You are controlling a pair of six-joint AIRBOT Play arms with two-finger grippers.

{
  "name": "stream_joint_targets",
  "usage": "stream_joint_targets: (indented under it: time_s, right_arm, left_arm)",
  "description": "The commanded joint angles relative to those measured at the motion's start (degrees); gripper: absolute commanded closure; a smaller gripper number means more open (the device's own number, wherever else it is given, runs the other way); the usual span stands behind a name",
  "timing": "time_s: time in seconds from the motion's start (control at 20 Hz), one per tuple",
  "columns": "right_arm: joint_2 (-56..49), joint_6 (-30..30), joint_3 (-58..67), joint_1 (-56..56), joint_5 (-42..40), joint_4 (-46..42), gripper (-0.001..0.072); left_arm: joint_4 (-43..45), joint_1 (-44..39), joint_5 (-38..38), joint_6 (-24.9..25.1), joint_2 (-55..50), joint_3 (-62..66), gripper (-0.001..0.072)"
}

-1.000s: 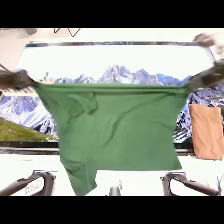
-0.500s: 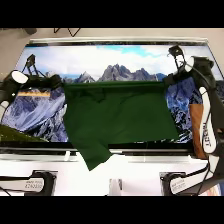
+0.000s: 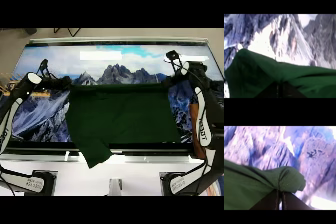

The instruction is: Fold the shirts.

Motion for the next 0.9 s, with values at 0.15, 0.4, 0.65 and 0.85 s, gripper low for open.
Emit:
stream_joint_targets:
  time_s: [0.15,0.4,0.65,0.85]
  right_arm:
    - [0.0,-6.3,-4.8,-2.3,21.7,0.1,0.0681]
    - [-1.3,-4.2,-6.8,-2.3,21.4,6.7,0.0681]
    - [2.6,-6.2,-4.8,-2.5,27.0,-1.9,0.0163]
    - [8.0,-7.3,-5.7,-9.2,35.5,-0.8,0.0162]
  left_arm:
    - [6.6,-0.2,-23.0,-1.5,-0.5,-4.7,0.0673]
    - [6.3,-1.8,-23.1,-3.7,-0.7,-5.9,0.0672]
    - [3.4,1.0,-33.6,-1.8,0.6,-1.2,0.0096]
    - [3.8,4.3,-38.4,0.1,10.3,-8.2,0.0097]
